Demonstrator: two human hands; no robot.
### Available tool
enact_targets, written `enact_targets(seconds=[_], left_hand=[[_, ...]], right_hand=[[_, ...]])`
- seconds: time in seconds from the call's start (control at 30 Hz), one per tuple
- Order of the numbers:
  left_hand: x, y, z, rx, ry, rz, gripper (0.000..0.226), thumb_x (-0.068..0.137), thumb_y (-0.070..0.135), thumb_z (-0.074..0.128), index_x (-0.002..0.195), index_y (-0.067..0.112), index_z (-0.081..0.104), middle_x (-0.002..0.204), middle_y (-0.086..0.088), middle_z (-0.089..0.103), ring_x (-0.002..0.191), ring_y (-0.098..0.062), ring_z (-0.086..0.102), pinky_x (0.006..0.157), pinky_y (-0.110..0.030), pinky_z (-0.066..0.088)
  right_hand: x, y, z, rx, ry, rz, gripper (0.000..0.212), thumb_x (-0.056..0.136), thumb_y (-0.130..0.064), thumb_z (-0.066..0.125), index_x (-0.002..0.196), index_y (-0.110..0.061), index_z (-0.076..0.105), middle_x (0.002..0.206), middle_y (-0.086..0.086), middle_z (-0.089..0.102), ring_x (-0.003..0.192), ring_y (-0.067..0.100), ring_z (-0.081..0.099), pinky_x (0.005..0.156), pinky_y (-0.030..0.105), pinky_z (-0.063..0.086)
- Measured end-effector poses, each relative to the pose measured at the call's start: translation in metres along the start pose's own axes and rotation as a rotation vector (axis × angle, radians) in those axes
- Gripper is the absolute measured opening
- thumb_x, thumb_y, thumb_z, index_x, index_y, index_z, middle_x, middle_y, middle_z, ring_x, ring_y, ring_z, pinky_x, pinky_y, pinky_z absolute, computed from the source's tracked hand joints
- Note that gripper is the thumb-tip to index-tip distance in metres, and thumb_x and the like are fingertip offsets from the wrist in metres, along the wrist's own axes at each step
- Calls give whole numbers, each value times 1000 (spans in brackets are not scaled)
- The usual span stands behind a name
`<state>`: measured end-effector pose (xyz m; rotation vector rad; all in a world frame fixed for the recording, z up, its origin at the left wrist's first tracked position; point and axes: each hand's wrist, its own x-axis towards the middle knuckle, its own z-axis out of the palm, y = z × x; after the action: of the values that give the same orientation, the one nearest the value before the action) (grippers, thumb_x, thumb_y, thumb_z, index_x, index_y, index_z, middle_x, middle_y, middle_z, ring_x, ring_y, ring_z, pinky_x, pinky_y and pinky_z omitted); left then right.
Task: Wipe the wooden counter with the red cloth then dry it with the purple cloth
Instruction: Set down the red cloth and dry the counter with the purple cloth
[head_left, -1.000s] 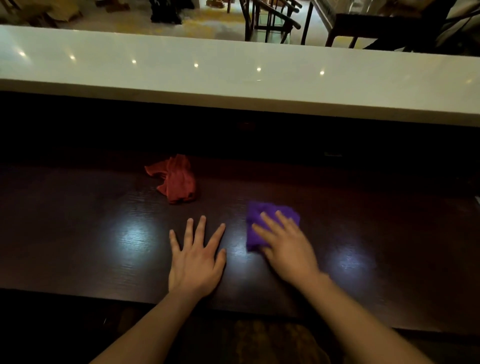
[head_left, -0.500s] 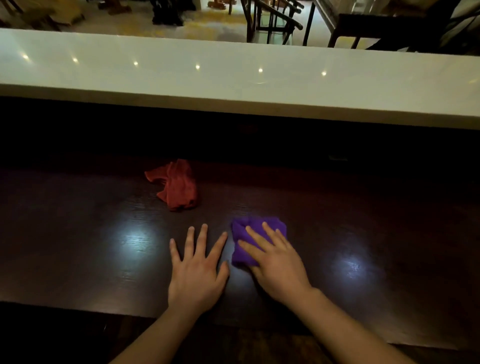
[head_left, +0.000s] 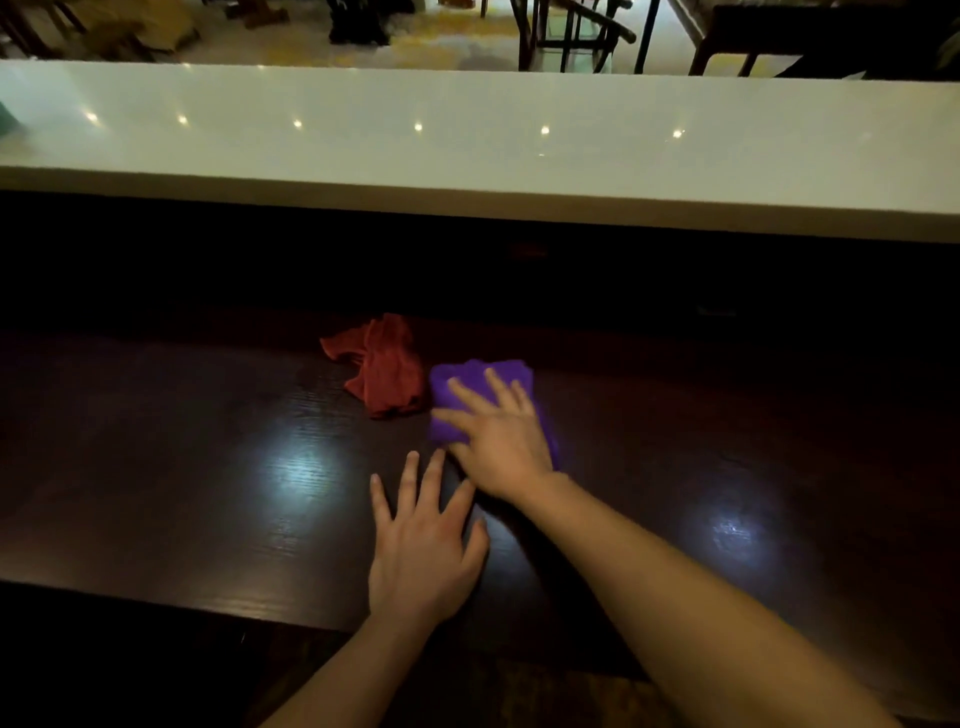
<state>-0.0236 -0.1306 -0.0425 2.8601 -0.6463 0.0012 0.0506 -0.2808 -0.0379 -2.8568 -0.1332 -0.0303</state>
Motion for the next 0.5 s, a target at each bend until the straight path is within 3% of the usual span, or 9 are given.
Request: enact_targets(seconds=[0.07,0.1,0.2,0.27,0.4,0.5], left_hand=[[0,0,-1,-22,25,-13,51,85,47,43,133,32,54,150,-11,43,143,-35,28,113,-67,16],[-1,0,-1,-26,30,-16,52,85,47,42,134,32,53,150,-11,43,143,-34,28,113,-66,16],[-2,1,-2,-65,54,-23,58,85,47,41,139,27,47,151,-11,41,144,-32,28,114,-65,16],[0,3,-3,-94,78,-44,66,84,47,42,144,19,41,152,-12,40,144,-30,28,115,-64,16],[-6,-1,-10,-267,132,-38,79,79,44,47,151,17,28,156,-11,31,145,-26,26,117,-60,15],[-11,-2,-11,-261,104,55,84,72,44,51,151,22,31,158,-6,29,147,-22,22,117,-58,14]], right_hand=[[-1,18,-8,-45,-33,-151,47,84,-54,49,130,-47,49,152,-15,35,144,26,21,116,50,12],[3,36,-16,-57,-47,-140,46,85,-52,50,131,-47,48,152,-16,34,144,24,23,116,49,13],[0,75,-37,-15,23,135,40,89,-46,52,130,-44,53,153,-15,34,144,21,22,118,41,14],[-9,61,-37,71,55,224,40,90,-44,53,129,-39,56,152,-11,36,145,23,19,119,38,11],[-59,-13,-14,152,-27,-22,45,84,-34,50,129,-36,56,151,-12,37,146,24,17,119,42,7],[-98,-7,-19,122,-99,-168,47,82,-34,50,129,-36,55,152,-14,36,146,18,16,119,38,6]])
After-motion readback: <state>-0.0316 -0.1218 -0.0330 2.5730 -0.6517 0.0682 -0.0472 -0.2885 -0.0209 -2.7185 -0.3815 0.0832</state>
